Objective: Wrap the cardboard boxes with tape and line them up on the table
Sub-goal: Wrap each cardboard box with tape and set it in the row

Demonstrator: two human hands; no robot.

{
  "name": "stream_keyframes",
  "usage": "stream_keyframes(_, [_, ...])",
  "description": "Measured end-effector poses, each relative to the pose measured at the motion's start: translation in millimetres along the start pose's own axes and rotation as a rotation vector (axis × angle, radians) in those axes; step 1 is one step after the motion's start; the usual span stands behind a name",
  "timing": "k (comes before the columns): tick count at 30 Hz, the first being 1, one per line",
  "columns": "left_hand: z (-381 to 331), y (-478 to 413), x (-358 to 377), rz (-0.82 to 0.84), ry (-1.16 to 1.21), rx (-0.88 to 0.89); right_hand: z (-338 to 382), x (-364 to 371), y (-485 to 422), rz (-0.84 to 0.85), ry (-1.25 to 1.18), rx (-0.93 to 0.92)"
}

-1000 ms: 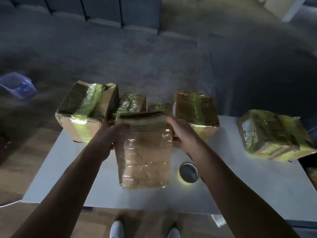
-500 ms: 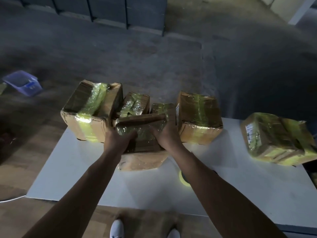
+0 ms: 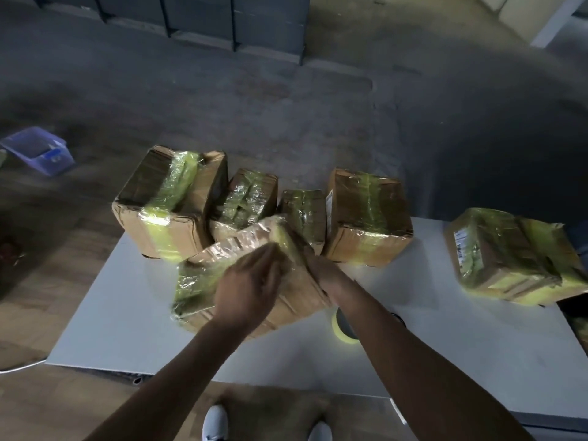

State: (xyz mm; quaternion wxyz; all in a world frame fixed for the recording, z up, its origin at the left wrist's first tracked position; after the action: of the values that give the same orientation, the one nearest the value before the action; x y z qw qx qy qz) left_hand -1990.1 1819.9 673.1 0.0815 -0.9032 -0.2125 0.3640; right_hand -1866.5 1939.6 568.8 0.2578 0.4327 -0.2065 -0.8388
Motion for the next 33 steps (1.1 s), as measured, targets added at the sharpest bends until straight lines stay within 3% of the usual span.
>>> stream_keyframes(3, [20,23,67,0.438,-0.232,0.066,-9,16,6,0.127,-0.350,0.053])
stream_keyframes(5, [34,42,97,0.568,-0.338,0.114,-11,17,11,0.174,-0.351,0.061])
stream_keyframes(7, [40,45,103,0.575,-0.360,0.150,-9,16,10,0.162,-0.209,-0.018])
stream_keyframes(9, [43,38,103,0.601,-0.355,0.181,-5,11,9,0.044,0.002,-0.113])
stream_keyframes(16, [62,42,87,0.635,-0.458,0.239,3,8,18,-0.268,0.183,-0.257])
stream_keyframes(20, [86,48,57,0.635,-0.528,0.237,-1,10,17,-0.276,0.249,-0.260])
stream_keyframes(27, [78,53,13,0.485,-0.523,0.353,-1,12,16,-0.267,0.294,-0.236])
stream_keyframes(30, [79,52,16,0.497,-0.566,0.348,0,8,17,-0.298,0.351,-0.196])
stream_keyframes(33, [83,53,23,0.554,-0.599,0.313,-3,18,14,-0.206,0.411,-0.110])
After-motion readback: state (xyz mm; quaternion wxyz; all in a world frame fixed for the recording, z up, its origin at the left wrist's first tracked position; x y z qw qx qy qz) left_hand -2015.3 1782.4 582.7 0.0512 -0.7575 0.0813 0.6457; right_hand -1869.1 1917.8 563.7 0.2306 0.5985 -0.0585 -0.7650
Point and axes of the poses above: each hand's wrist, its own y-axis away from the middle knuckle, its own x-axis out of the palm, z = x × y, the point moved 9 cm from there along -y, towards the middle knuckle, and after that the axes turned 11 degrees about y, right-handed, at the moved point
